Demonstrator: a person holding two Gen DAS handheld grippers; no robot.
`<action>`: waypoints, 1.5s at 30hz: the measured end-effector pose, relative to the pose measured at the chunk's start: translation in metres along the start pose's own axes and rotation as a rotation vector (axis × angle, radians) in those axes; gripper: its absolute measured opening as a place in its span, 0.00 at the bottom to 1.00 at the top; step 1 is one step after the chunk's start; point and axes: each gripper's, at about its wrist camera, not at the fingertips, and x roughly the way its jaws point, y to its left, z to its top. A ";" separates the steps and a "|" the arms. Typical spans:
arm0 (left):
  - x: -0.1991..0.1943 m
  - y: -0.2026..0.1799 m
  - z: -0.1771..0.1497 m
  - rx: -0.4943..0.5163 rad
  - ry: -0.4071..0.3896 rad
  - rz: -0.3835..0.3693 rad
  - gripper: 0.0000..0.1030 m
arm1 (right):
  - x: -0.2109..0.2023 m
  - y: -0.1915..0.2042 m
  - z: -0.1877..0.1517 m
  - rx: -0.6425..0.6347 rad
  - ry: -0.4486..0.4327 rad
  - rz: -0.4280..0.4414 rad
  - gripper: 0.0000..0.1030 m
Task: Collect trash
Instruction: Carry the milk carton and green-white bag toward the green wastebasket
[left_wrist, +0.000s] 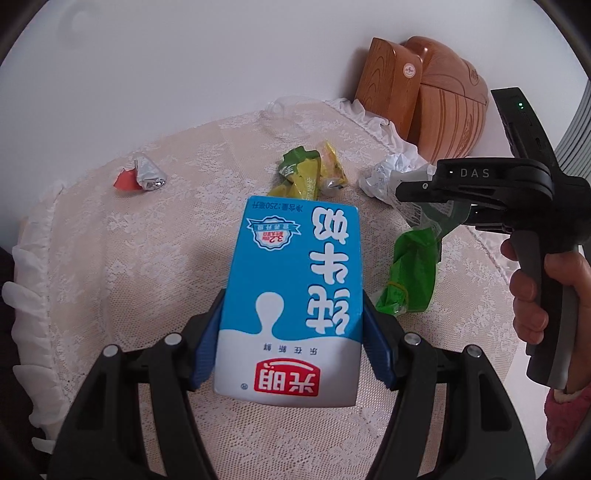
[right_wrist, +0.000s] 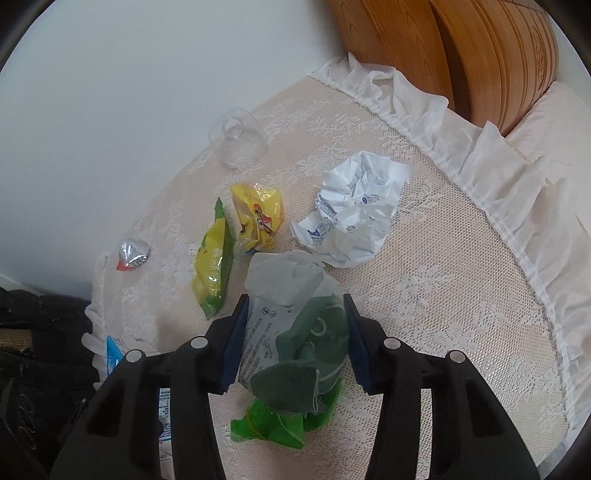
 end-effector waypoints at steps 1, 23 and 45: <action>-0.004 -0.002 0.000 0.003 -0.007 0.000 0.62 | -0.006 0.000 0.000 0.001 -0.011 0.013 0.47; -0.051 -0.204 -0.063 0.288 0.032 -0.270 0.62 | -0.186 -0.160 -0.196 0.116 -0.067 -0.229 0.47; -0.033 -0.341 -0.109 0.637 0.122 -0.360 0.62 | -0.235 -0.242 -0.245 0.327 -0.156 -0.293 0.48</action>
